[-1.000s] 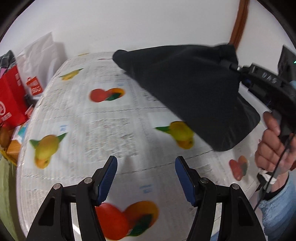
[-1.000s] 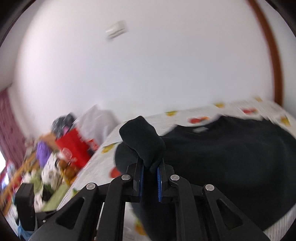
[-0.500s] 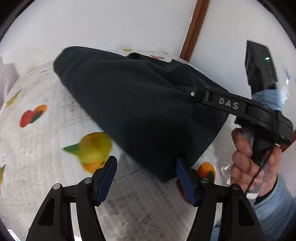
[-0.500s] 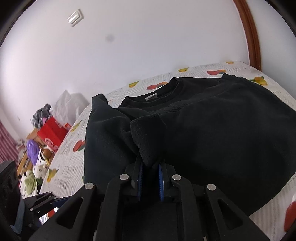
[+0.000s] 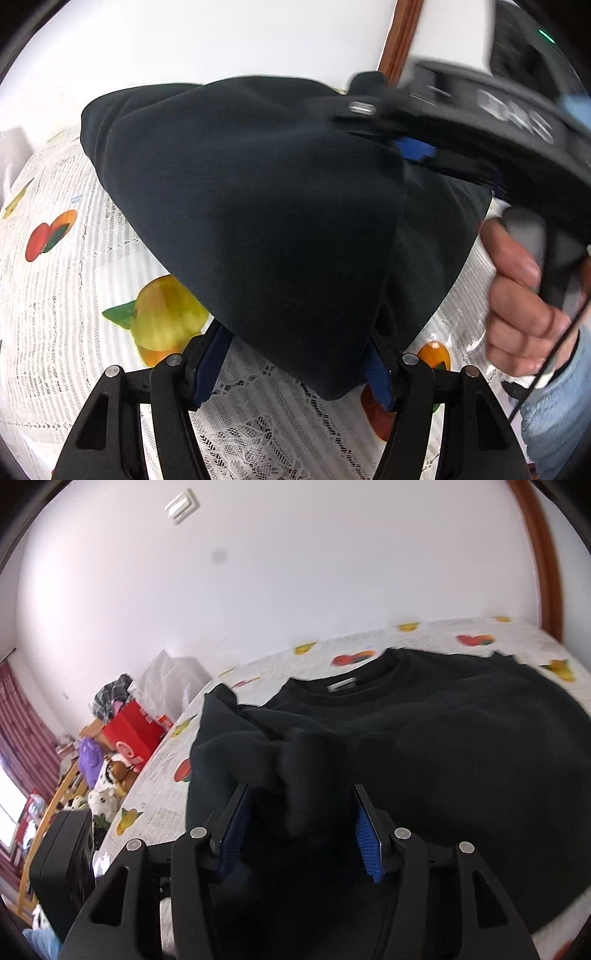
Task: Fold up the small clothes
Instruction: 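Fold the lifted half over with the right gripper while the left gripper holds the bundle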
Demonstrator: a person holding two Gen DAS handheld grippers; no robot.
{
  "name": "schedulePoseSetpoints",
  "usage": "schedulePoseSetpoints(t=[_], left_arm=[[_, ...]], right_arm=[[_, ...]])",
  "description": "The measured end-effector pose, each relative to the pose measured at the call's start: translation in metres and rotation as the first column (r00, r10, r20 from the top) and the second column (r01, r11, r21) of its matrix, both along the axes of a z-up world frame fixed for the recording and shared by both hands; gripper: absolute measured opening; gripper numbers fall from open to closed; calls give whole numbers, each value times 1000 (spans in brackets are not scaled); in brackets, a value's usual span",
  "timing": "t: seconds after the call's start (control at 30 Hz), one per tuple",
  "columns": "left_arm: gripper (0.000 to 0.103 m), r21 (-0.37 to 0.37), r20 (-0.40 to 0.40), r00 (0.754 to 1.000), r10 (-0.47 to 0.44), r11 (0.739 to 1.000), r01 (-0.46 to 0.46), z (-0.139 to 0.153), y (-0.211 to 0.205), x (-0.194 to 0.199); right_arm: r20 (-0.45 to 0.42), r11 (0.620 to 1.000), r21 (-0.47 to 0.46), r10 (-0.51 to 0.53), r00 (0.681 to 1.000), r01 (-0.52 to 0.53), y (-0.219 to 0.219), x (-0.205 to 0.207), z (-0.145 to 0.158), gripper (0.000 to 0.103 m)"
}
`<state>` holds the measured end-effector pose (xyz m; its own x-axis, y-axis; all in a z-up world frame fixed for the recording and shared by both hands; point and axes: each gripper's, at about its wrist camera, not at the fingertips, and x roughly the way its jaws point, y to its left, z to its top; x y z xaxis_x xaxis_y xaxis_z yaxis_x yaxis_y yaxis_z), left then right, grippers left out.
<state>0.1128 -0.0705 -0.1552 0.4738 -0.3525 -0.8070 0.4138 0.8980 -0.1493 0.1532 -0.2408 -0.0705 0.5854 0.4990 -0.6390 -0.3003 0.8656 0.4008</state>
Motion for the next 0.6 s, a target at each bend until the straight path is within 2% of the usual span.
schedulePoseSetpoints(t=[0.1,0.17,0.2,0.23,0.3,0.37,0.43,0.47,0.53,0.6], left_arm=[[66,1,25,1000,12,1000,-12,-1,-1,-4],[66,2,44,999,25,1000,-25,-1,1,-6],[66,10,59,998,35,999,-35,-1,0,-7],[66,11,65,997,44,999,-45,1,4,-20],[66,7,66,996,67,998,-68,1,7,-18],[66,-2,62,995,72,997,-72,1,10,-17],[66,-7,65,994,84,996,-84,2,12,-17],[66,-2,67,994,86,996,-86,2,12,-17],[66,-6,67,995,79,997,-79,3,14,-17],[66,4,69,995,77,997,-78,2,13,-18]], right_arm=[[-35,1000,7,3,999,-2,12,18,-7,54],[-44,1000,5,-12,999,12,16,26,-9,38],[-38,1000,5,-11,999,11,17,28,-8,22],[-9,1000,3,-7,1000,7,18,27,-2,20],[87,1000,12,-1,996,0,15,12,15,17],[212,995,103,-8,977,-14,1,-16,34,17],[271,986,164,-70,960,25,-15,-41,38,17],[286,983,178,-96,953,45,-21,-51,37,17],[292,968,197,-209,933,155,-38,-72,25,17],[210,950,165,-296,932,265,-51,-79,4,17]])
